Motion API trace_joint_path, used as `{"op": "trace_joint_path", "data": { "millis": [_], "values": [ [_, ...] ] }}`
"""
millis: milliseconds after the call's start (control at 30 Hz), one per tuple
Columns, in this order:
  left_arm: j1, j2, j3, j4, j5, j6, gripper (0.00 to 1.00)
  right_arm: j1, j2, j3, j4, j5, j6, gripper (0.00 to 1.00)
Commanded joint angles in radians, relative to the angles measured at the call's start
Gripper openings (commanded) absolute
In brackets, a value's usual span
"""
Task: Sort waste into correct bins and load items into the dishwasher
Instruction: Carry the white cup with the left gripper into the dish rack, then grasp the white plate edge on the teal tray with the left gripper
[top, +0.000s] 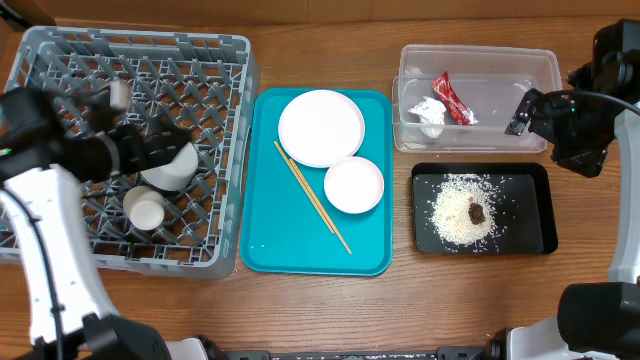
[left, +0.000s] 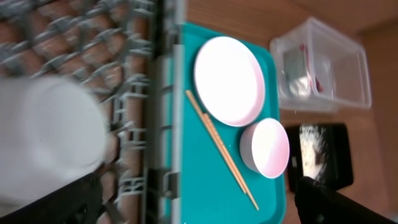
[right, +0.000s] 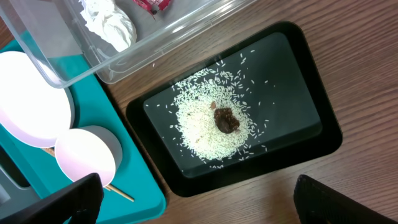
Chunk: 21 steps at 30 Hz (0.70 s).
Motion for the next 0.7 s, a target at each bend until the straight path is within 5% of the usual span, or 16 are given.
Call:
{"op": "trace_joint_path", "data": {
  "millis": [0,367,667],
  "values": [
    [-0.176,-0.036,0.023,0.034,-0.134,-0.071,1.00,0.003,-0.008,0.004,0.003,-0.005,0.000,1.00],
    [-0.750,0.063,0.023,0.164,-0.436,-0.089,1.00,0.003,-0.008,0.004,-0.003,0.021,0.000,1.00],
    [-0.986,0.268,0.023,0.208,-0.533,-0.089,1.00,0.003,-0.008,0.004,-0.003,0.021,0.000,1.00]
  ]
}}
